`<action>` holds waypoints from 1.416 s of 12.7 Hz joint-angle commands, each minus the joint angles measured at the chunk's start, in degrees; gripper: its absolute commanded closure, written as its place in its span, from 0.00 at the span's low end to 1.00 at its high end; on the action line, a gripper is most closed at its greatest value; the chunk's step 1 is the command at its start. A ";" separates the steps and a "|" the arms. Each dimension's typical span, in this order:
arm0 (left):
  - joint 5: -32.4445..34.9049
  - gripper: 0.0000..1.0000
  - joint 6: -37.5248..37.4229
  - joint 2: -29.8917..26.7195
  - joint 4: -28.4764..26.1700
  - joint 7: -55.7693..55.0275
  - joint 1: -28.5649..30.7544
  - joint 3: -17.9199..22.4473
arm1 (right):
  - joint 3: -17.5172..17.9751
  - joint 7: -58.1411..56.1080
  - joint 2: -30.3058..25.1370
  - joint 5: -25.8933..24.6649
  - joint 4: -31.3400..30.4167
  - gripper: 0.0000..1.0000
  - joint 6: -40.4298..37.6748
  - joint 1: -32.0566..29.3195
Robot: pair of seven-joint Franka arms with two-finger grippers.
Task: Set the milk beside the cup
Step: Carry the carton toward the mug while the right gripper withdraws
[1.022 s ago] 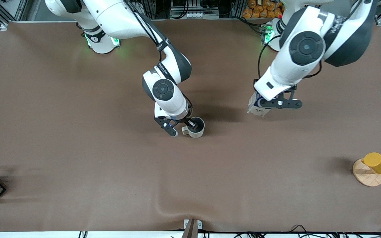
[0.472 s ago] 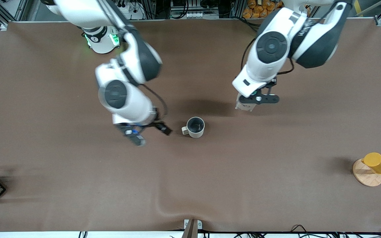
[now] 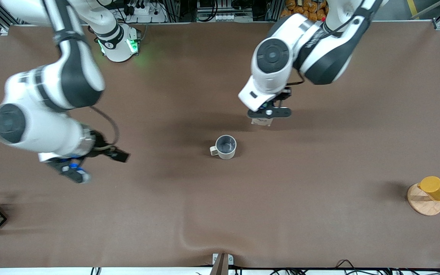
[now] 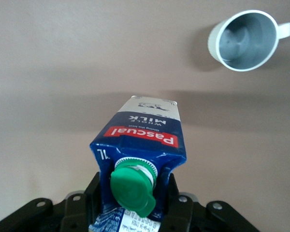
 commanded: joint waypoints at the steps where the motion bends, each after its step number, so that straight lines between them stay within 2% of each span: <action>1: 1.02 0.46 0.34 3.31 3.39 -4.94 -3.71 0.51 | 1.14 -9.23 -3.86 -1.75 -1.67 0.00 -1.82 -5.82; 3: 1.02 0.46 2.36 4.54 3.48 -7.93 -5.65 0.52 | 1.14 -18.11 -5.00 -1.75 -1.67 0.00 -3.05 -10.48; 7: 1.11 0.46 7.37 6.83 3.66 -9.97 -7.50 0.78 | 1.05 -23.49 -8.95 -1.75 -3.60 0.00 -4.02 -14.19; 10: 2.50 0.46 8.52 9.37 5.85 -9.88 -7.86 0.69 | 1.05 -34.13 -11.60 -1.84 -6.24 0.00 -3.93 -18.31; 13: 3.57 0.46 9.49 11.92 7.52 -9.88 -8.83 0.78 | 1.40 -33.80 -18.34 -3.67 -11.32 0.00 -4.63 -17.80; 15: 3.66 0.46 10.62 12.54 7.53 -9.88 -8.91 0.78 | 1.49 -33.53 -24.14 -4.39 -16.85 0.00 -3.59 -17.01; 18: 5.14 0.45 10.81 13.16 7.61 -9.62 -9.53 1.04 | 1.49 -33.44 -27.15 -4.65 -19.34 0.00 -3.67 -16.92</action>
